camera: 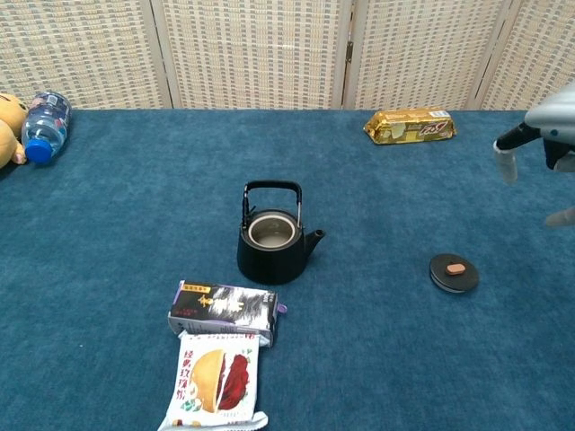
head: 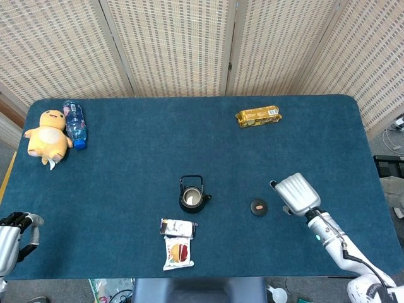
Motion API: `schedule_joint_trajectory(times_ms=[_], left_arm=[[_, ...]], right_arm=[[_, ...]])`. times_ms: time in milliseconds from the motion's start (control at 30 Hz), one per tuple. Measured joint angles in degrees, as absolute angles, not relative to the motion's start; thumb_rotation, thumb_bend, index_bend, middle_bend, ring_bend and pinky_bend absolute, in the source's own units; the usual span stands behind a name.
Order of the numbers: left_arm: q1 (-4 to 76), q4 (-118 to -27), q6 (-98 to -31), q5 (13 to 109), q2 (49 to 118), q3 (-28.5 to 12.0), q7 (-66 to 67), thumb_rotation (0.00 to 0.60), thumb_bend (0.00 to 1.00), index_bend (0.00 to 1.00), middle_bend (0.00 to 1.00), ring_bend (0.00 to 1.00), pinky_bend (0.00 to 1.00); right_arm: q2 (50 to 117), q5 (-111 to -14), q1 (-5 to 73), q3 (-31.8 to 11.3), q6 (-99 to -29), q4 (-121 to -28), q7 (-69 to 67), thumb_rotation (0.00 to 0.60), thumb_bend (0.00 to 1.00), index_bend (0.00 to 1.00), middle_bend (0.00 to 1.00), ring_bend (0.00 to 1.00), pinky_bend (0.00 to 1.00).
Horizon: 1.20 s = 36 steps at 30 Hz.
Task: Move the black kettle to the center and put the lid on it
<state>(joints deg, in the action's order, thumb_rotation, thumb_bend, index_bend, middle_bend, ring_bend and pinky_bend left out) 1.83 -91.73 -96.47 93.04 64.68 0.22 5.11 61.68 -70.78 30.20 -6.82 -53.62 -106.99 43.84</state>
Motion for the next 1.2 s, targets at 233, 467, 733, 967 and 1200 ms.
schedule_joint_trajectory(times_ms=[233,467,733,967,1200], left_arm=[[1.6,-91.8,-96.2,92.9,64.4,-0.1,4.6,0.6,0.57,0.52,0.55,0.41,0.57],[1.4,-91.9,-96.0,92.2,64.4,-0.6,4.7,0.6,0.57,0.53,0.55,0.41,0.57],[1.2,-92.3,-95.1,91.3,64.3,-1.0,5.0,0.6,0.57,0.55,0.55,0.41,0.57],[1.3,-92.5,-94.3,90.6,64.0,-1.3,5.7,0.6,0.56,0.55,0.55,0.41,0.57],[1.0,-92.8,-94.0,90.2,63.8,-1.4,6.4,0.6,0.56,0.57,0.57,0.41,0.58]], right_arm=[[66.3,-69.8,32.1,-4.8,-53.0,-102.9,45.4,0.6,0.01,0.44,1.0,1.0,1.0],[69.9,-72.3,33.1,-3.1,-53.5,-98.5,45.1,0.6,0.01,0.44,1.0,1.0,1.0],[72.4,-73.4,34.5,-1.7,-52.2,-95.0,43.0,0.6,0.01,0.44,1.0,1.0,1.0],[73.7,-73.3,35.5,-1.1,-51.0,-93.2,42.1,0.6,0.01,0.44,1.0,1.0,1.0],[74.5,-73.3,36.7,-0.6,-49.8,-91.6,41.1,0.6,0.01,0.44,1.0,1.0,1.0]])
